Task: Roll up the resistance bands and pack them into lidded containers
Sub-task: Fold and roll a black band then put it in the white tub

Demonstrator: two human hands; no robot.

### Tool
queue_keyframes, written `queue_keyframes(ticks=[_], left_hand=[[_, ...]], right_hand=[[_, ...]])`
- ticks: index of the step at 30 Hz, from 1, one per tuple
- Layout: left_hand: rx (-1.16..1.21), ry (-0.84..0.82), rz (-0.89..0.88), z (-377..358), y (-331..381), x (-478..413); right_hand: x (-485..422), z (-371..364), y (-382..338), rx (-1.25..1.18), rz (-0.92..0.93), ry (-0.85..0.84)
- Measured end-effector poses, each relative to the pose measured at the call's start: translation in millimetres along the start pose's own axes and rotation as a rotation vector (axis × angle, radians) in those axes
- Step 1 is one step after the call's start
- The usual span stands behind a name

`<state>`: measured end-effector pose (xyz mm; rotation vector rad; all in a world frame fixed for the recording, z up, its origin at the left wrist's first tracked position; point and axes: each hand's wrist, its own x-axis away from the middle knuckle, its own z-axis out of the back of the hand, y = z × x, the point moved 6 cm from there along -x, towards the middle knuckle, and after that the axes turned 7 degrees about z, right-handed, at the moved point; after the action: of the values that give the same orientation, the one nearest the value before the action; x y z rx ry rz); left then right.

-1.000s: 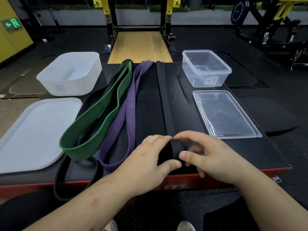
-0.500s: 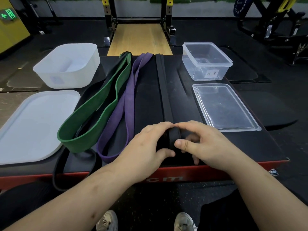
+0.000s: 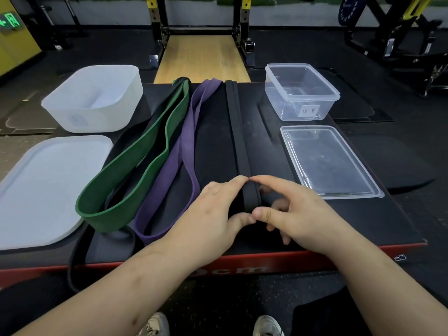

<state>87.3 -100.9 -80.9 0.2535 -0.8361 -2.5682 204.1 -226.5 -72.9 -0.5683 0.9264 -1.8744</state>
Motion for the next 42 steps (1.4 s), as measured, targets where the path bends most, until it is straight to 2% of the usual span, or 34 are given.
queue_keyframes(ticks=[8,15,19,23,26,29,32,37,42], left_hand=[[0.018,-0.004,0.009,1.0,-2.2,-9.9],[0.014,-0.038,0.009,-0.2,-3.4,-11.5],[0.000,0.004,-0.035,4.3,2.8,-7.7],[0.006,-0.025,-0.067,2.6,9.0,11.8],[-0.006,-0.047,-0.076,-3.0,12.3,26.9],[0.015,-0.032,-0.045,-3.1,10.0,30.3],[0.053,-0.006,-0.006,-3.0,7.6,31.5],[0.009,0.057,-0.016,1.3,8.4,23.1],[0.048,0.010,-0.006,1.9,7.8,15.5]], right_hand=[[-6.0,-0.9,1.8,0.015,0.013,-0.027],[-12.0,-0.2,5.2,-0.009,-0.012,0.015],[-9.4,0.8,-1.8,0.010,0.044,0.023],[4.7,2.3,-4.5,0.028,0.101,-0.051],[16.3,0.1,1.9,0.046,0.078,-0.106],[17.1,-1.0,0.5,0.084,0.096,-0.098],[15.7,-0.3,0.4,0.011,0.046,-0.098],[10.3,1.4,-3.6,0.022,0.040,-0.077],[9.9,6.2,-1.7,-0.040,0.017,-0.085]])
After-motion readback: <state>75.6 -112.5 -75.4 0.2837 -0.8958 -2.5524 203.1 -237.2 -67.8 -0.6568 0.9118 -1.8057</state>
